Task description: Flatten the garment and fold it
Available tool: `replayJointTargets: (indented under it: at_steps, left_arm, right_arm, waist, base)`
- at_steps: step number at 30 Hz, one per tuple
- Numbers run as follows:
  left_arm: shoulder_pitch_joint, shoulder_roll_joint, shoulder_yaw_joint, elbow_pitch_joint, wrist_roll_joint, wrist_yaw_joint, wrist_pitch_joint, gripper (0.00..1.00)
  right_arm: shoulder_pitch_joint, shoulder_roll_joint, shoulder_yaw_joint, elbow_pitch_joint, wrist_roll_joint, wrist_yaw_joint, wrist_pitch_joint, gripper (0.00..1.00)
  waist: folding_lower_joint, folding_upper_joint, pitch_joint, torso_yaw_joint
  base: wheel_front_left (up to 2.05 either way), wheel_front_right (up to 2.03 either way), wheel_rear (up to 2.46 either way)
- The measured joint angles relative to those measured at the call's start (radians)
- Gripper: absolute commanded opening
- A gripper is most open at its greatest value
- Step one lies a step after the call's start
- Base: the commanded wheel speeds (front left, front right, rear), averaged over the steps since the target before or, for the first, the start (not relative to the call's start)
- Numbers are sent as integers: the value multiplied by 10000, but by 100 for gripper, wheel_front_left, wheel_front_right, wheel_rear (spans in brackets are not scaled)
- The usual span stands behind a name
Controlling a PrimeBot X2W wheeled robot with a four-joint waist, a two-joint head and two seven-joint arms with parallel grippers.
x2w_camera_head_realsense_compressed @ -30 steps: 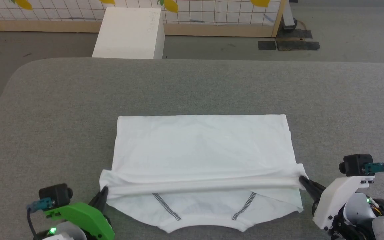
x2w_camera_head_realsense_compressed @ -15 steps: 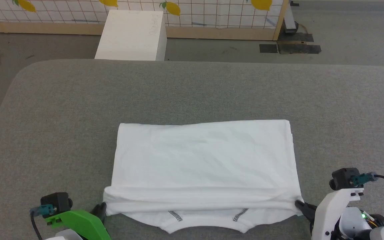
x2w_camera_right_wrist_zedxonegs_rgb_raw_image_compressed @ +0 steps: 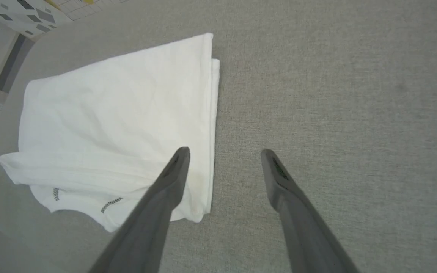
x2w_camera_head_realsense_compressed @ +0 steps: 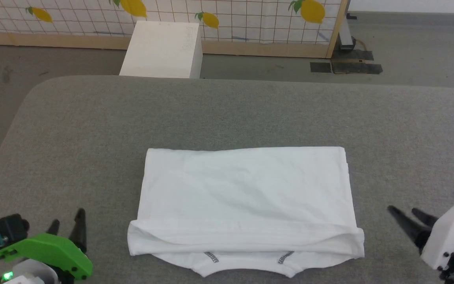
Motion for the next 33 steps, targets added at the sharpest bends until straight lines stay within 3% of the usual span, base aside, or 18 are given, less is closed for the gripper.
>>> replayJointTargets:
  at_steps: [5,8,11,21,33]
  left_arm:
    - [-506,13,290,-621,727,-336,-1791,100]
    - [-1096,-92,226,-683,1546,-677,-3296,100]
    - [-1548,-366,33,-640,2232,-959,-3985,100]
    - [-2088,-1469,65,-385,3927,-1645,-4142,100]
    - [-2079,-2161,395,290,4483,-2418,-4169,100]
  right_arm:
    - [-940,-228,-401,-142,-186,0,383,100]
    - [-1584,-387,-36,410,-316,0,685,100]
    - [-1991,-616,568,1034,-345,0,965,100]
    - [-2635,-959,2401,2537,282,0,1195,100]
    - [-3451,-922,3825,3336,1049,0,389,100]
  waist:
    - [0,0,174,42]
    - [0,0,382,52]
    - [0,0,632,87]
    - [1,0,1484,300]
    - [1,0,1664,409]
  base:
    - [0,0,0]
    - [0,0,0]
    - [0,0,0]
    - [0,0,0]
    - [0,0,0]
